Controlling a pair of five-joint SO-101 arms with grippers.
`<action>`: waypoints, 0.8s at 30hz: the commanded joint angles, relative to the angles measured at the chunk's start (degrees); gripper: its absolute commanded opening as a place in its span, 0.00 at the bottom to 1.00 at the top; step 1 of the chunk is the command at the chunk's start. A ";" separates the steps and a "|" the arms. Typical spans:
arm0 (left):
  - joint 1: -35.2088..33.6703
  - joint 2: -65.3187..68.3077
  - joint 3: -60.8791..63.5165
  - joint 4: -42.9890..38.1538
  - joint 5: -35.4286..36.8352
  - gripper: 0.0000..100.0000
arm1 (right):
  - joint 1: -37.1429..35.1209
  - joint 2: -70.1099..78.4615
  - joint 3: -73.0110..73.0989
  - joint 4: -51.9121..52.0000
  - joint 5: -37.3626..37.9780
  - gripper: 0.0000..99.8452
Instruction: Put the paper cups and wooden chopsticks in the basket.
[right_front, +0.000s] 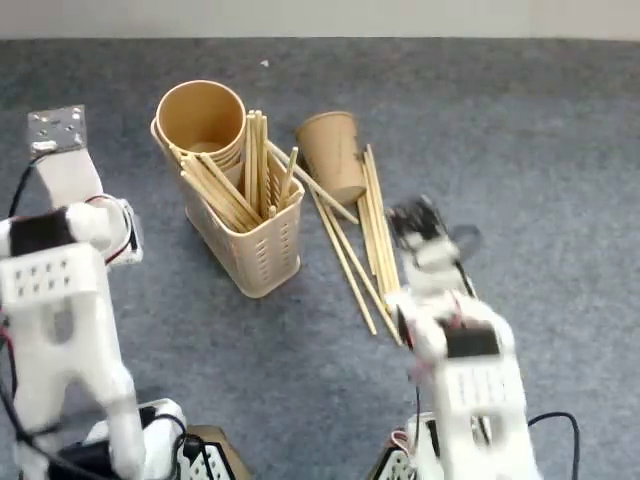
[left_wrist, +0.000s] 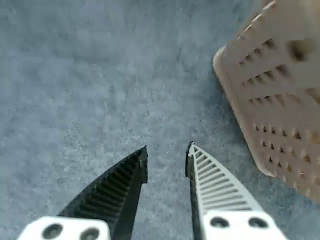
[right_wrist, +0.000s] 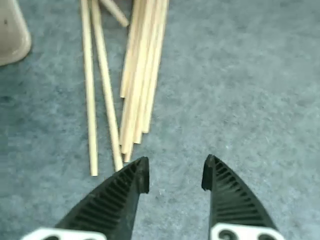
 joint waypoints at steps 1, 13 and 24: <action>-2.95 6.20 0.31 -4.48 4.92 0.16 | -3.21 30.64 -16.22 -5.32 -2.64 0.18; -5.58 7.16 8.31 -16.53 8.35 0.16 | -3.74 71.25 -39.43 -11.03 -2.90 0.08; -4.88 7.25 8.40 -16.44 8.35 0.16 | 1.45 75.03 -45.49 -5.41 -3.16 0.00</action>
